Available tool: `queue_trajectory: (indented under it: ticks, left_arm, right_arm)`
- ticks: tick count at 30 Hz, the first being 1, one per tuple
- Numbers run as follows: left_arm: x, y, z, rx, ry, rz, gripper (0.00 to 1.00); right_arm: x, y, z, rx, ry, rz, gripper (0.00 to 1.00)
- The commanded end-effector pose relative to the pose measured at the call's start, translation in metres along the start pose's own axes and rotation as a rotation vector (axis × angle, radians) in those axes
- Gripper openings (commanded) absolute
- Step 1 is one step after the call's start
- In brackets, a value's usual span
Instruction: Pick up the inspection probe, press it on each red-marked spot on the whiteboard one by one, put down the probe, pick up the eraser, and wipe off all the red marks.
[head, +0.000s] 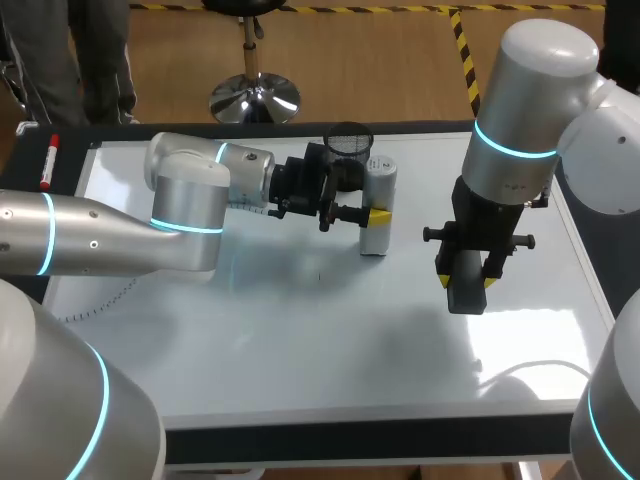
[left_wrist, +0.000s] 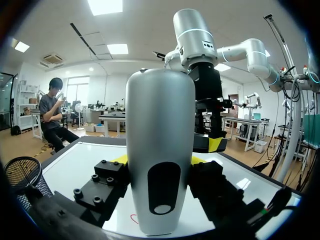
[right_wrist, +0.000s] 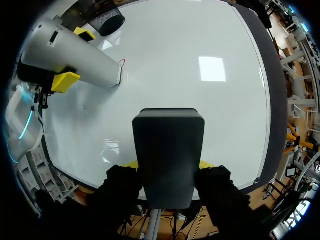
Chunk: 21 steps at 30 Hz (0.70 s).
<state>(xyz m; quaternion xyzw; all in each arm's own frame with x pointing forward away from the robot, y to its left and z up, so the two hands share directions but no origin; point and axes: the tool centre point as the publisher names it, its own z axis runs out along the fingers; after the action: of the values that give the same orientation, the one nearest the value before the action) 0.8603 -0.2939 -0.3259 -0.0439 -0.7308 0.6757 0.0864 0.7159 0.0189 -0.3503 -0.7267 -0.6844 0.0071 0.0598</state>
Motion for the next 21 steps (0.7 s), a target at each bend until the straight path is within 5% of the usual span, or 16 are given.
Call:
queue_trajectory:
  ticks: [1, 21]
  left_arm:
    - [0.0012, 0.0062, 0.0011, 0.002, -0.001, 0.000, 0.00]
    - [0.0011, 0.0023, 0.0017, -0.003, -0.005, -0.001, 0.00]
  right_arm:
    - [-0.0010, -0.0003, -0.0013, -0.001, 0.001, -0.002, 0.00]
    - [-0.0010, -0.0003, -0.0013, -0.001, 0.001, -0.002, 0.00]
